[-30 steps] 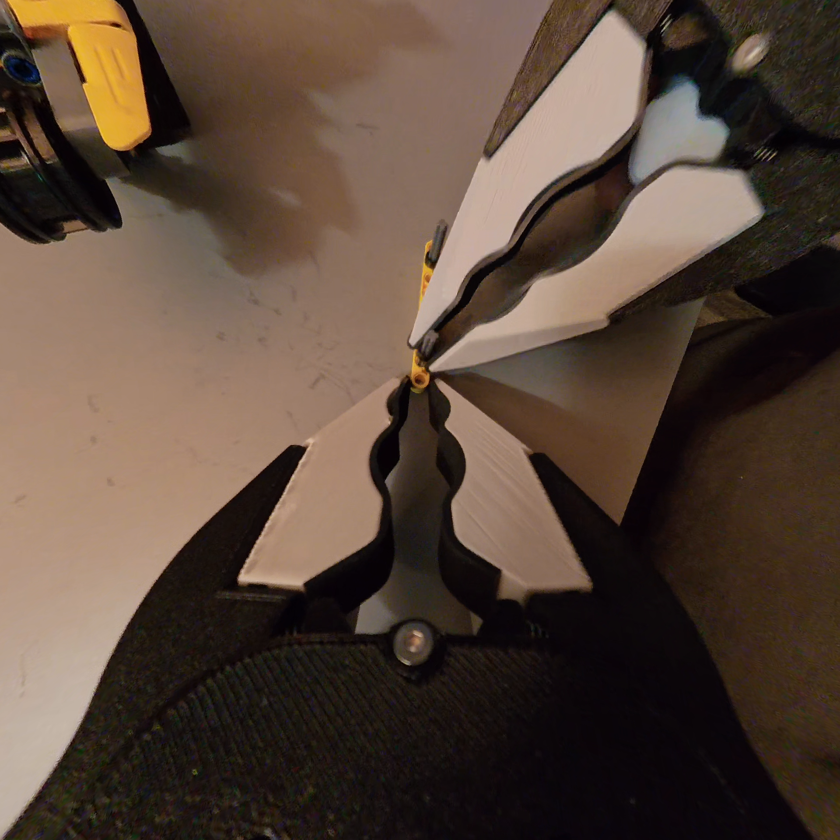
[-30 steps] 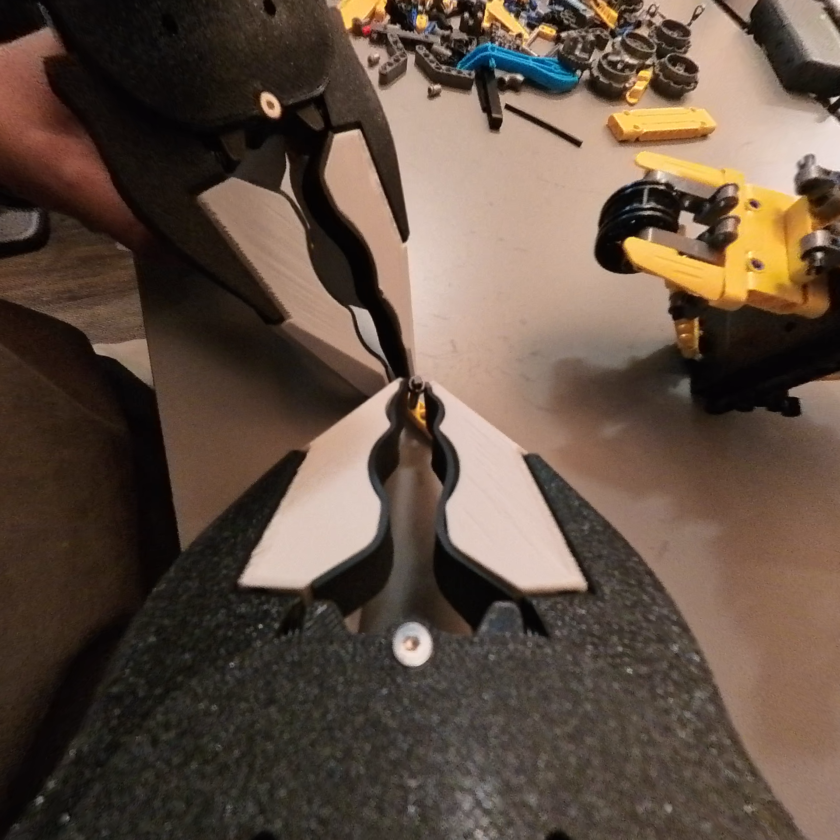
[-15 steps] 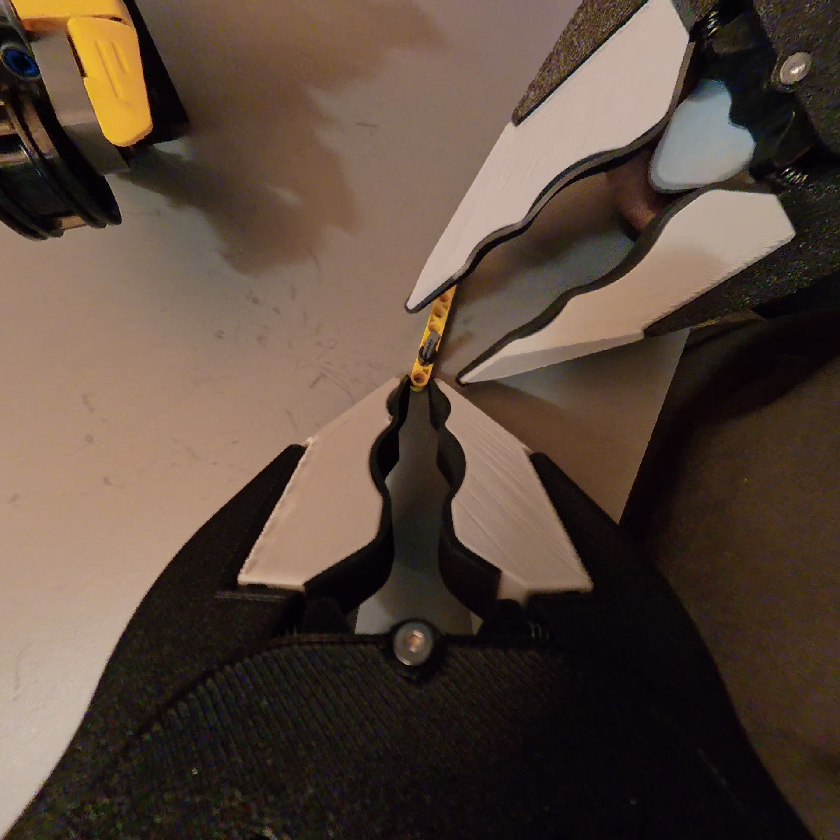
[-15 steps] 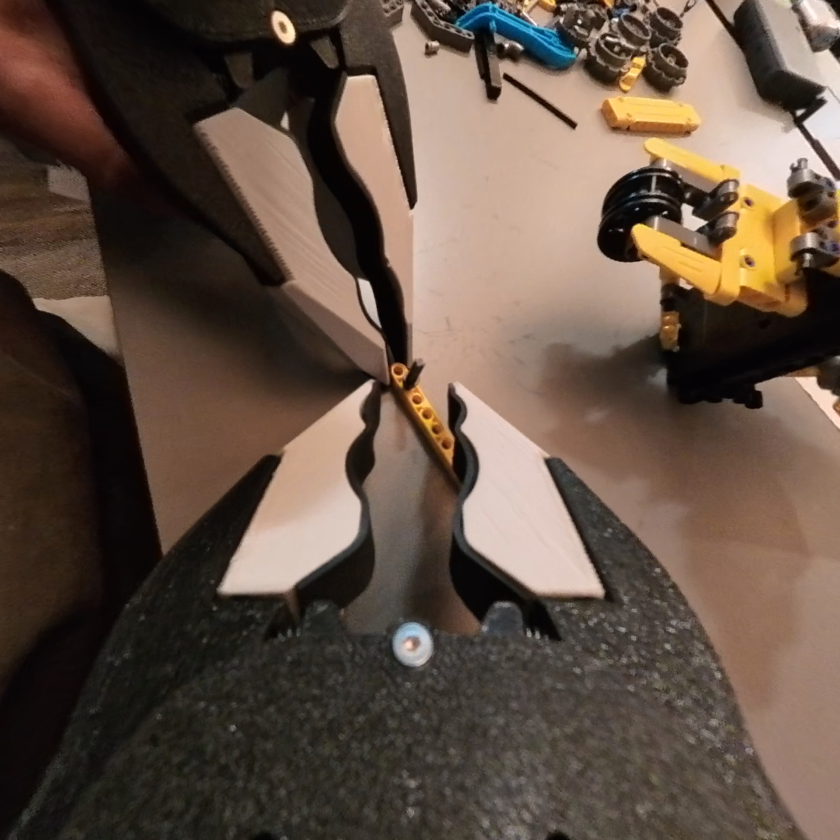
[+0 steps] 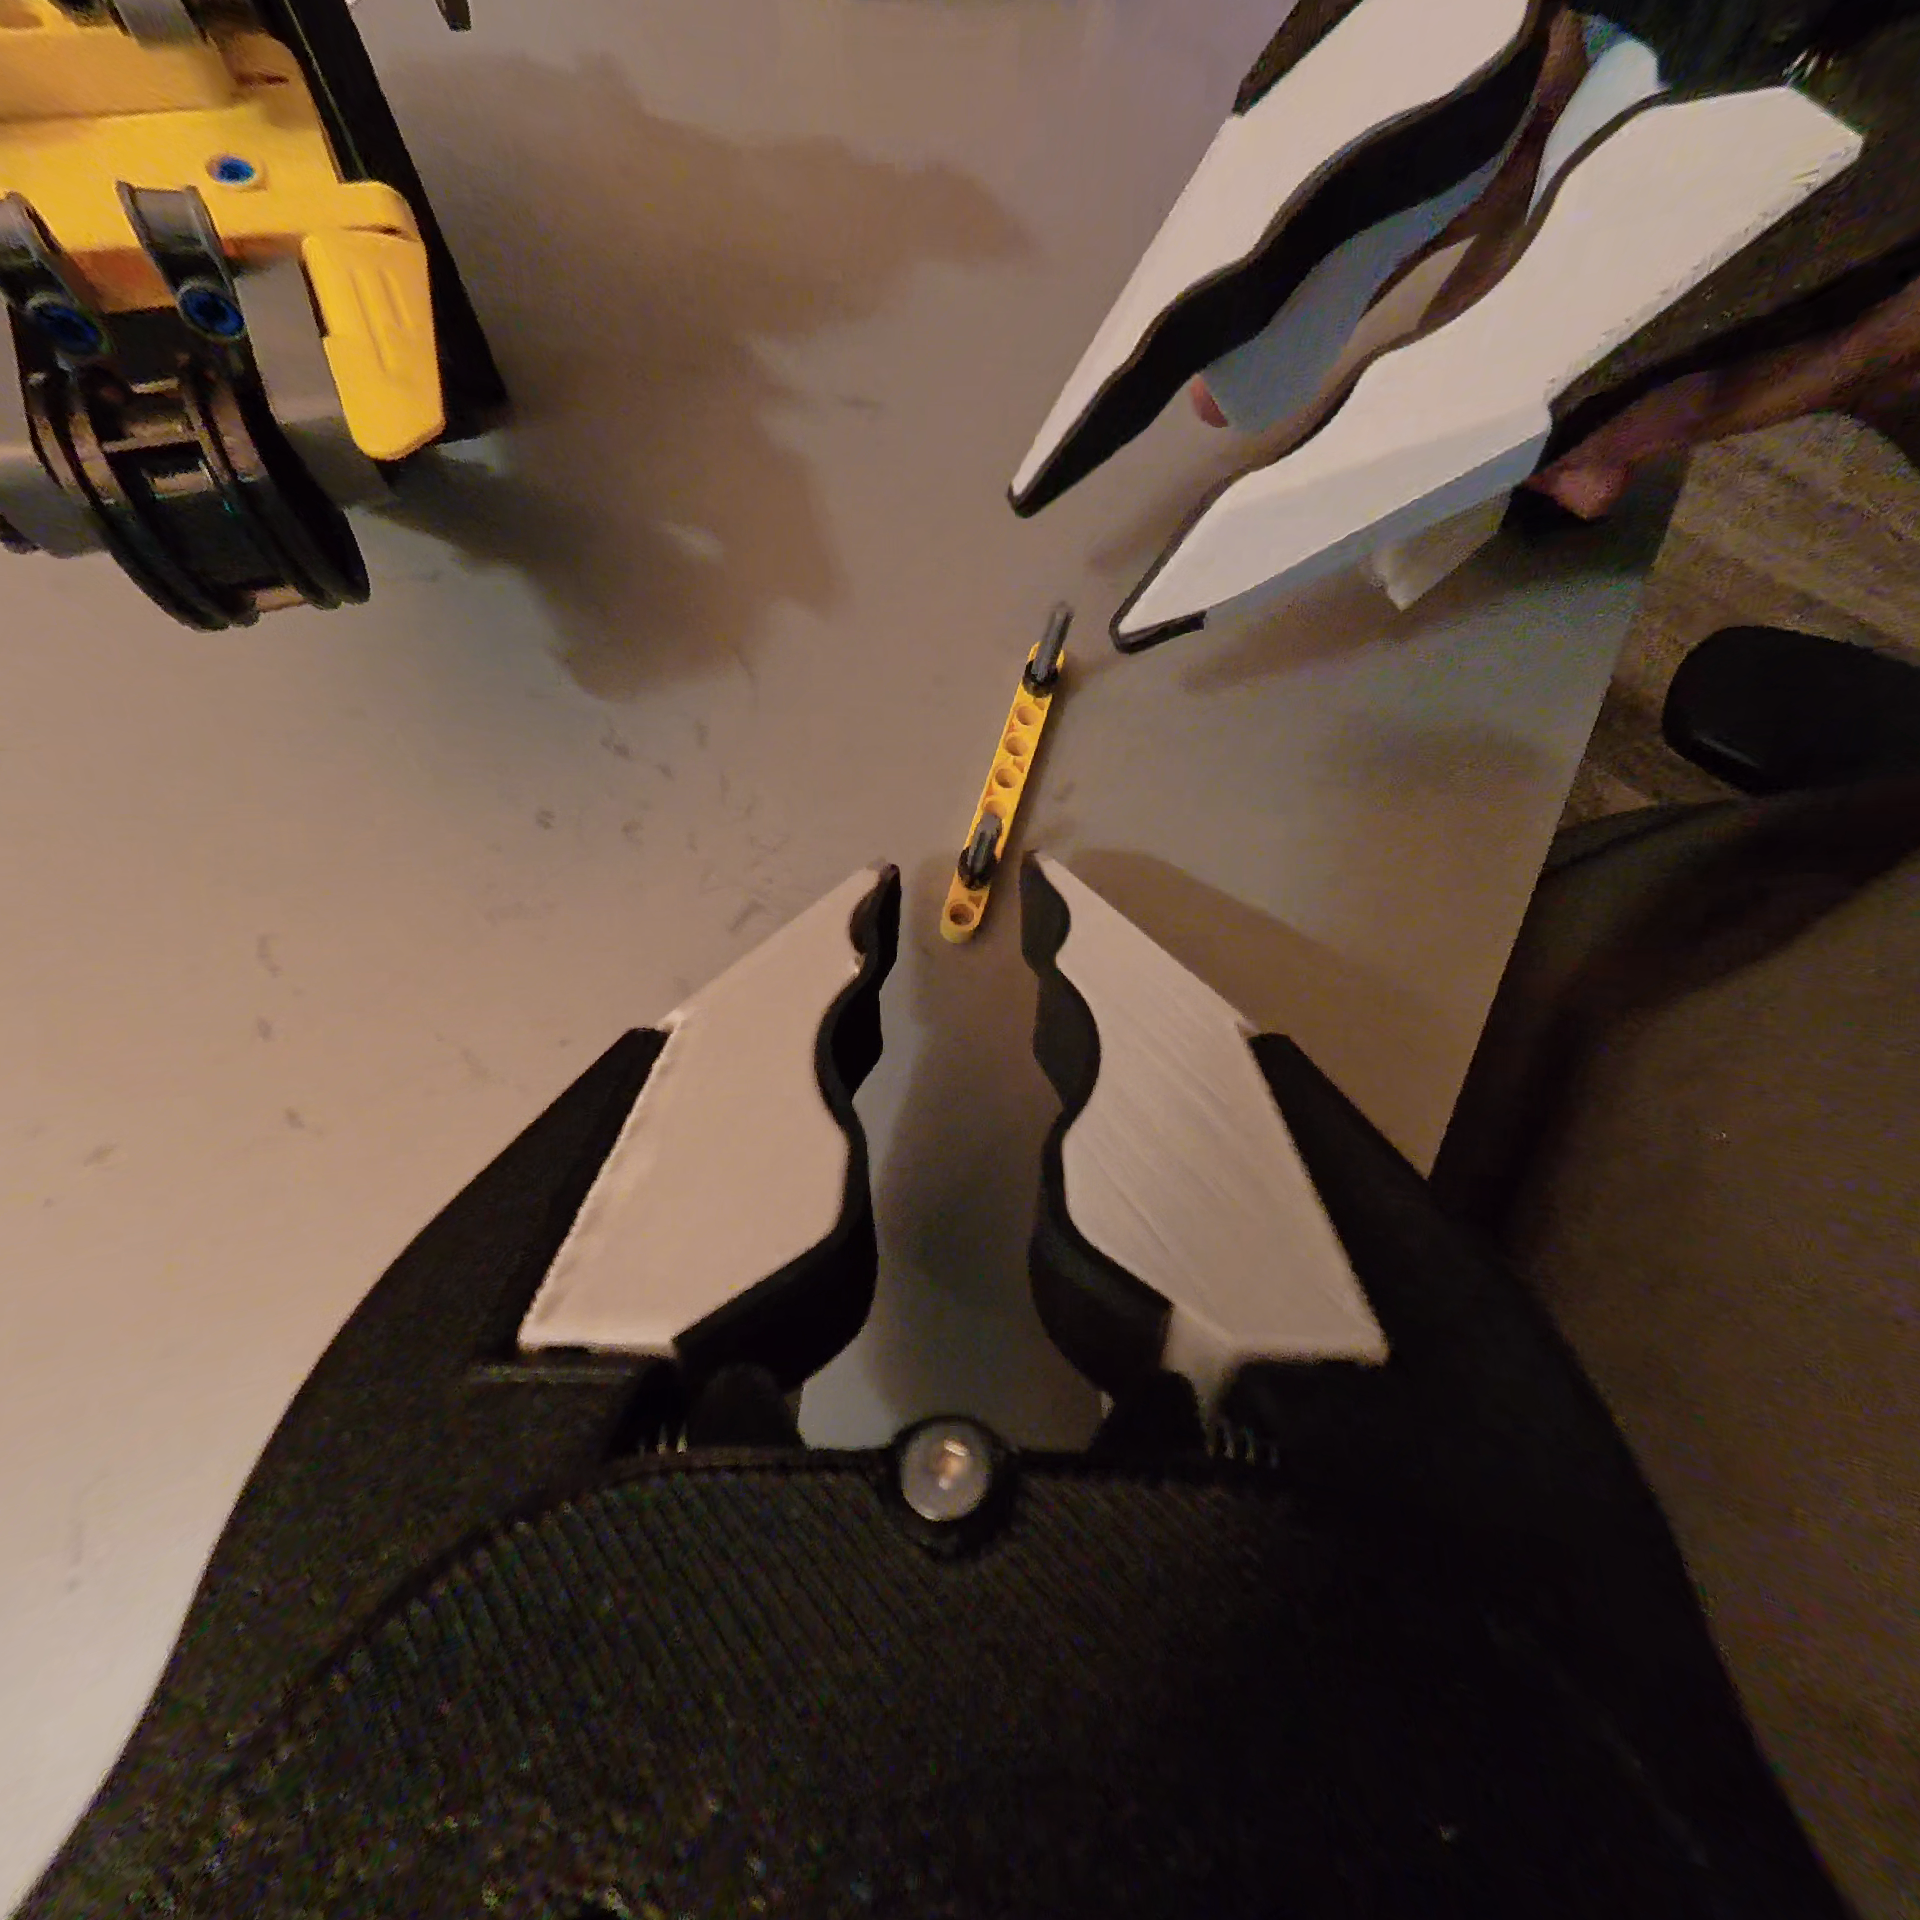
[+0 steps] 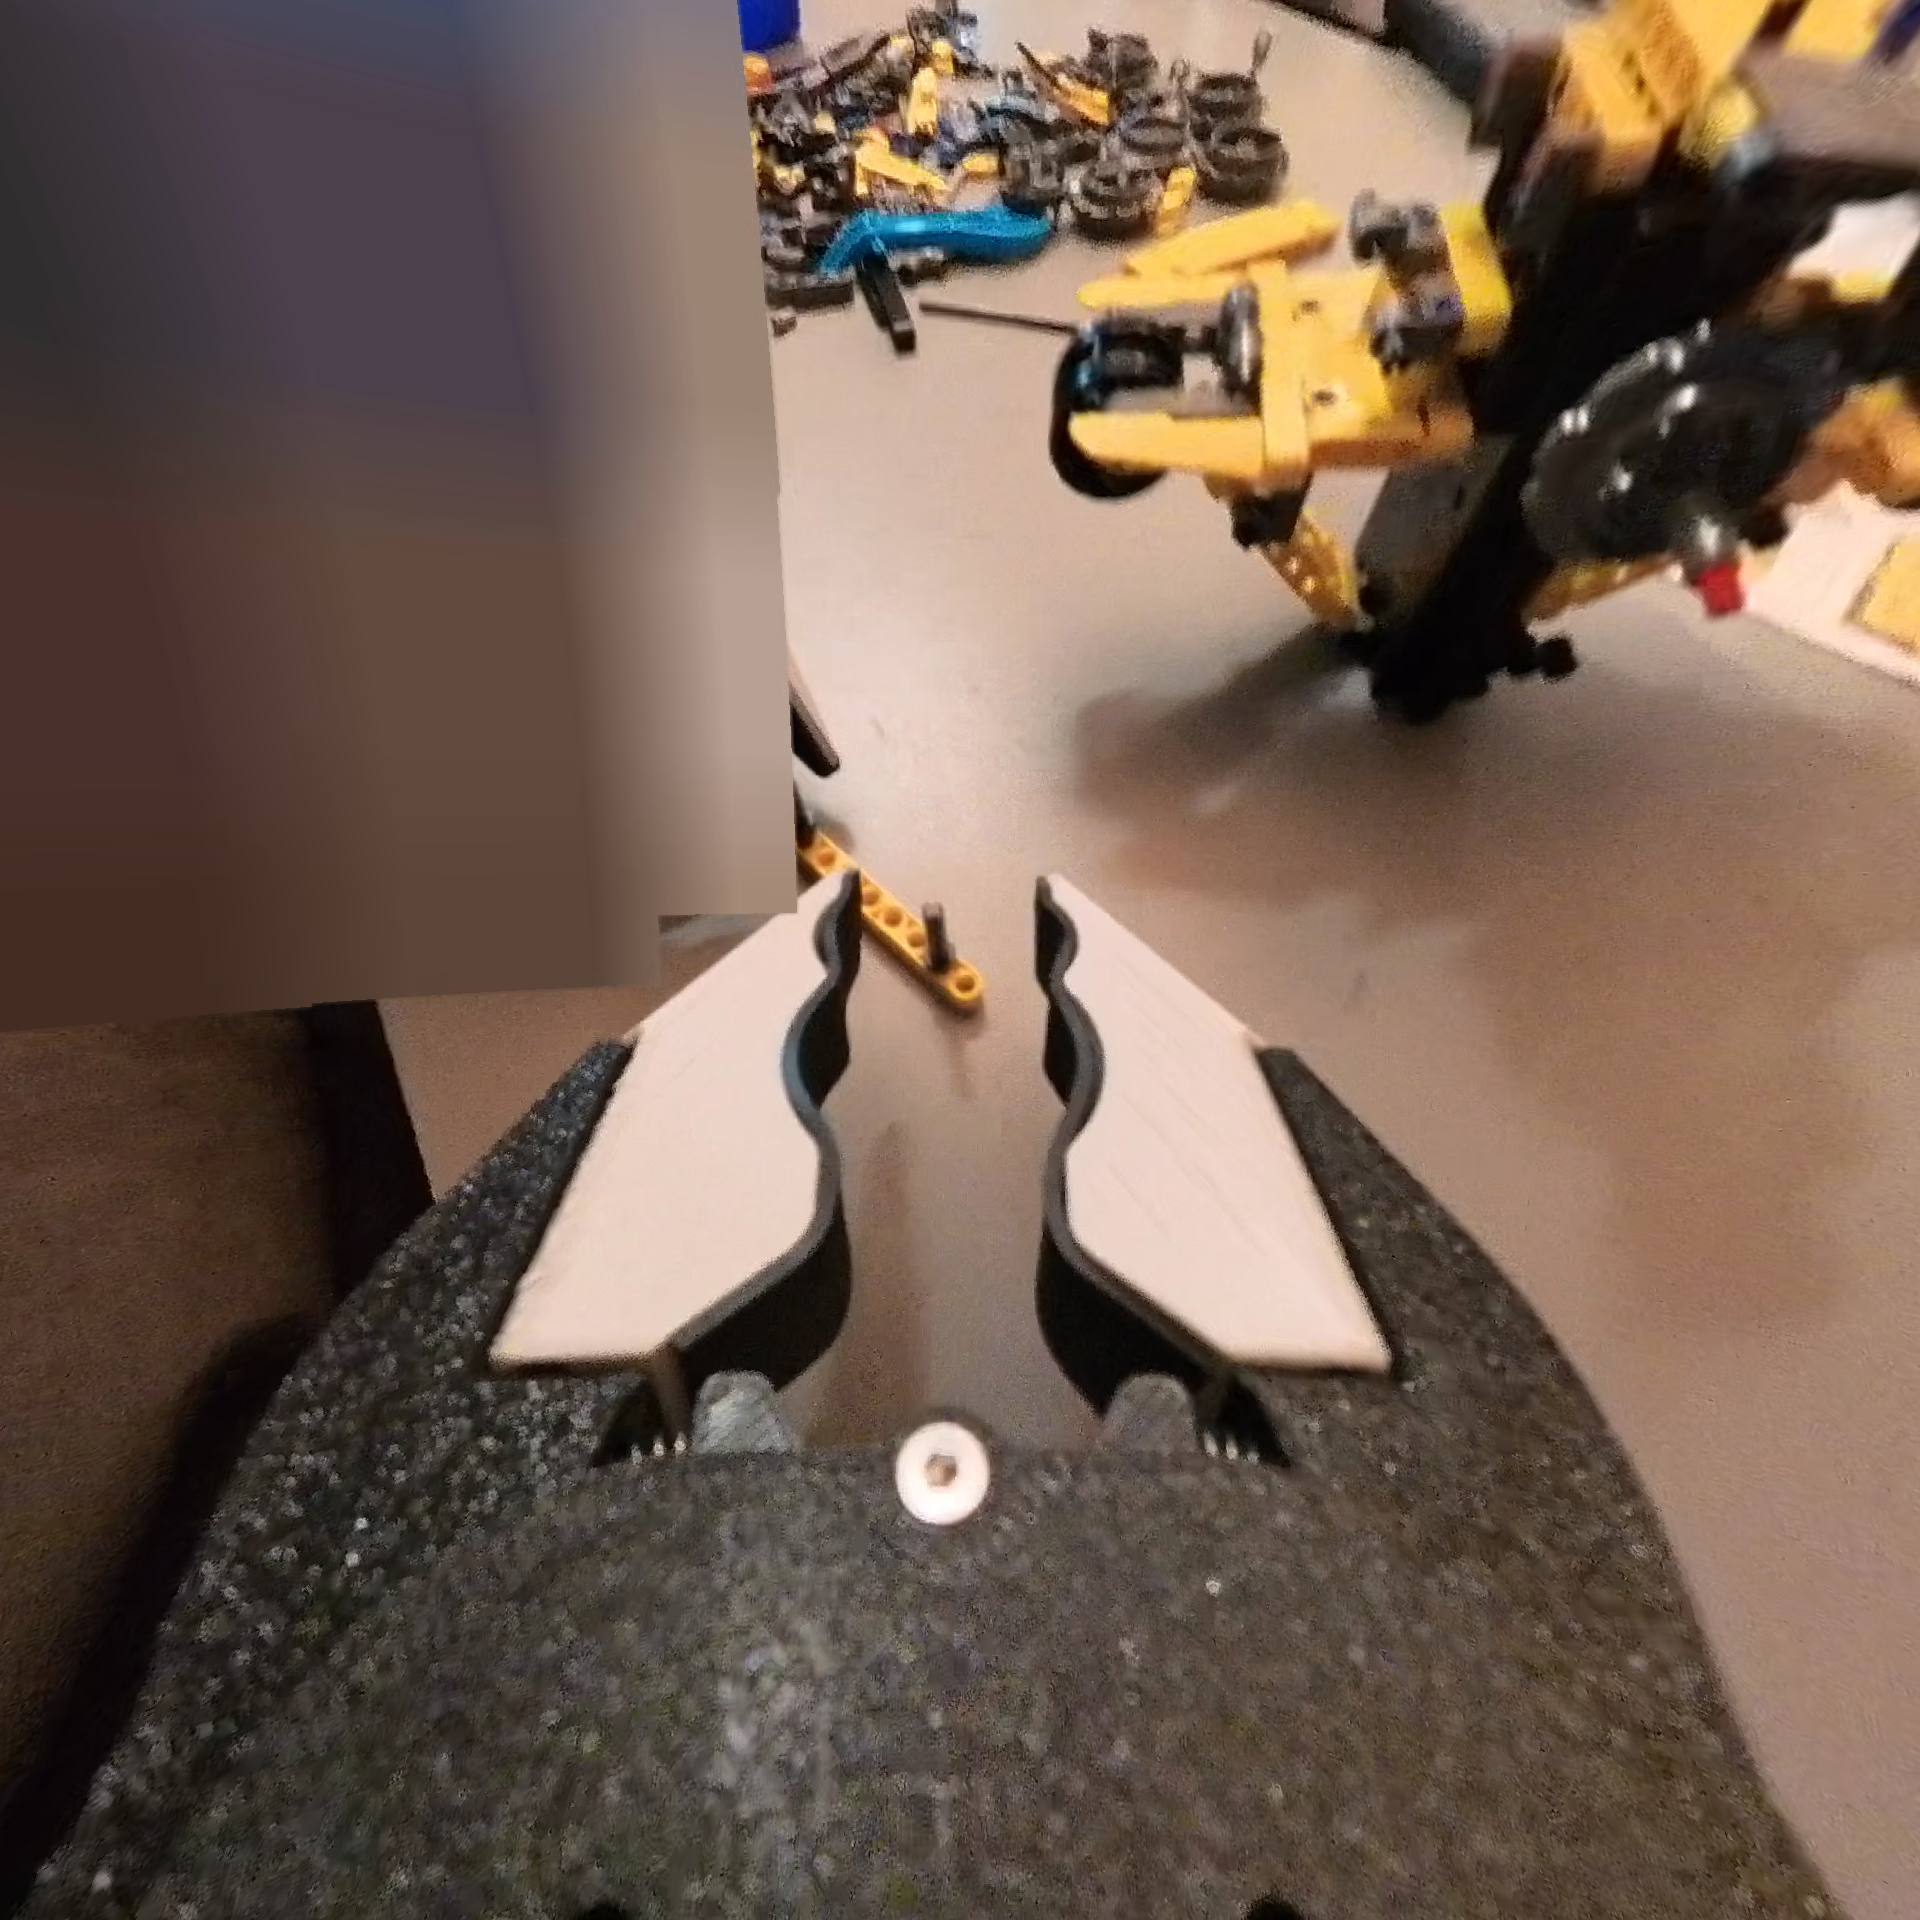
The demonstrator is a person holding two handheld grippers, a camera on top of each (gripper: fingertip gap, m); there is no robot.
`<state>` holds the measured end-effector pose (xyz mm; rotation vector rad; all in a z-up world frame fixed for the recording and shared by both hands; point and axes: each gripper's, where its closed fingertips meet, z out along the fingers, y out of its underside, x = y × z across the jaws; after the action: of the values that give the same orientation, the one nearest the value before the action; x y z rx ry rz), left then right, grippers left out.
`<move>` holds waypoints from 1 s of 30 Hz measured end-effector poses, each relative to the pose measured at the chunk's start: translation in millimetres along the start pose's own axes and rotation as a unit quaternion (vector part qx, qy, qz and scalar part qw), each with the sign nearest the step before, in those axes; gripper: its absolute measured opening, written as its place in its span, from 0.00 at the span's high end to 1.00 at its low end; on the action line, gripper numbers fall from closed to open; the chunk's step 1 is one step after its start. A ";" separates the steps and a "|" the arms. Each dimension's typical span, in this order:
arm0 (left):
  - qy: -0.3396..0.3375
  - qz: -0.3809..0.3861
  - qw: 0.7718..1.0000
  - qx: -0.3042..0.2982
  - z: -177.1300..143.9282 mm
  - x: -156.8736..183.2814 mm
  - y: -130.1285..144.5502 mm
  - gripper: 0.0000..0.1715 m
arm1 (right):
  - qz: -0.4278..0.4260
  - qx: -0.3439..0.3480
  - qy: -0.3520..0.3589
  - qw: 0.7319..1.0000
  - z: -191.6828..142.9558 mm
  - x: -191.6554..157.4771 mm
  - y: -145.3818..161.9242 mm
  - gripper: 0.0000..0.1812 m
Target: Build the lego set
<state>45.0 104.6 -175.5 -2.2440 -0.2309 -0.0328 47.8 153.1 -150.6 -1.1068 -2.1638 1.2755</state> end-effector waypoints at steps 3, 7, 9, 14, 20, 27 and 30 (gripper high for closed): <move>0.000 0.003 1.000 0.001 1.3 1.8 -1.1 0.90 | -0.006 -0.026 -0.007 1.000 2.6 -1.6 8.6 0.84; 0.000 -0.002 1.000 -0.007 3.3 1.9 0.6 0.92 | -0.052 -0.058 0.000 0.997 9.9 -2.9 16.0 0.89; -0.003 0.000 1.000 -0.007 3.3 1.3 0.6 0.93 | -0.071 -0.069 0.004 0.995 12.9 -1.7 18.3 0.91; -0.007 0.001 1.000 -0.009 3.7 0.8 0.9 0.96 | -0.080 -0.076 -0.005 0.994 15.9 -1.2 19.2 0.97; -0.004 -0.003 1.000 -0.009 4.2 0.8 0.7 0.96 | -0.077 -0.077 -0.012 0.994 16.2 -1.8 19.5 0.98; -0.006 0.006 1.000 -0.010 4.5 2.0 0.9 0.97 | -0.083 -0.078 -0.011 0.993 16.5 -2.9 20.3 0.98; 0.006 0.006 1.000 -0.011 4.5 3.5 1.4 0.97 | -0.084 -0.079 -0.010 0.993 16.6 -3.0 20.4 0.98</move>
<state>48.4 107.7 -179.1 -2.2663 -0.2120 -0.0429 47.4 147.2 -176.4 -0.9493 -2.3502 1.0624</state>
